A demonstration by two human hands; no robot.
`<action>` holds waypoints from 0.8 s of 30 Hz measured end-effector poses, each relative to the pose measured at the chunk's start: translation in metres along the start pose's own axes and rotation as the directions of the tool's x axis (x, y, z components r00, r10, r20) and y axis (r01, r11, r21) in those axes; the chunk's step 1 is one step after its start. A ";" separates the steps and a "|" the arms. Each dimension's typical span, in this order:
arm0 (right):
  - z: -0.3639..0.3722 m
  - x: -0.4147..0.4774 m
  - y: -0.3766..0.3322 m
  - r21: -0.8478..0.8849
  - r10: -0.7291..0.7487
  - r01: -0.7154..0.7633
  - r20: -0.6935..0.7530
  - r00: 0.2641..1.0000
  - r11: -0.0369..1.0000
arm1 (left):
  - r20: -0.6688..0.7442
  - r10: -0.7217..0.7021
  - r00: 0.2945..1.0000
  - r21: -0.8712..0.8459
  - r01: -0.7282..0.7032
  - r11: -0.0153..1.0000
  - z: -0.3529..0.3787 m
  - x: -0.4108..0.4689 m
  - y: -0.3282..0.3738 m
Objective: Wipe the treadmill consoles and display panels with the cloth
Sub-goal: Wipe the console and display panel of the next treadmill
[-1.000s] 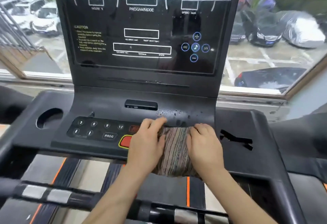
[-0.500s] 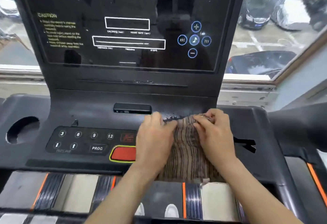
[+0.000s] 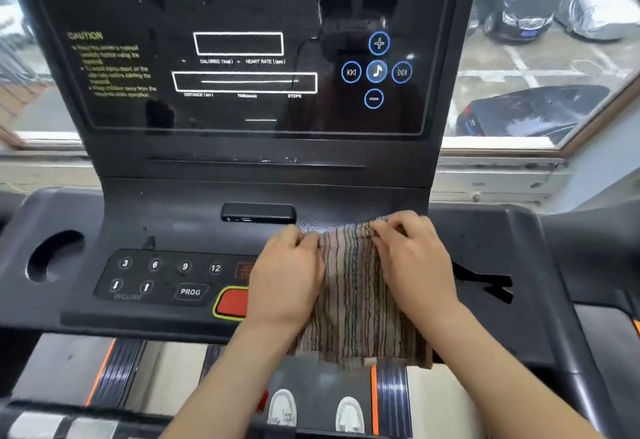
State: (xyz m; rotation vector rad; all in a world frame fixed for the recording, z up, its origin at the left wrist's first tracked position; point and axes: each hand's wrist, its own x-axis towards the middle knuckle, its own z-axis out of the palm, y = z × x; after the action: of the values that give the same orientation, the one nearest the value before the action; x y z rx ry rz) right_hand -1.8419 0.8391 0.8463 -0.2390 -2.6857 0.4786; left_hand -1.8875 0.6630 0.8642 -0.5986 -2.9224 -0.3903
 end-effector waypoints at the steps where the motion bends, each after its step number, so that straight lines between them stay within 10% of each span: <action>1: 0.006 0.007 -0.011 -0.013 0.008 -0.009 -0.013 1.000 1.000 | 0.022 0.016 1.000 0.013 -0.017 1.000 0.001 0.000 0.004; 7: 0.018 -0.015 -0.044 0.041 -0.327 0.325 0.070 0.942 0.945 | 0.078 -0.074 0.994 0.058 0.069 0.996 -0.008 -0.027 -0.027; 12: -0.001 0.022 0.002 0.056 0.008 -0.002 -0.114 0.993 0.998 | 0.082 0.069 0.994 -0.020 -0.068 0.997 0.006 -0.023 0.008; 18: 0.022 0.002 -0.025 0.233 -0.256 0.233 0.071 0.964 0.944 | 0.047 0.077 0.996 -0.049 -0.075 0.996 0.012 -0.051 -0.005; 24: 0.014 0.034 -0.008 0.136 -0.047 0.079 -0.224 0.973 0.988 | 0.038 0.117 0.992 0.027 -0.118 0.993 0.018 -0.046 0.004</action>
State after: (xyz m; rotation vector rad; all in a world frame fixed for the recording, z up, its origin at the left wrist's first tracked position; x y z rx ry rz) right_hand -1.8790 0.8350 0.8490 -0.1550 -2.4227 0.5876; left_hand -1.8448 0.6548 0.8399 -0.7774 -2.9035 -0.3261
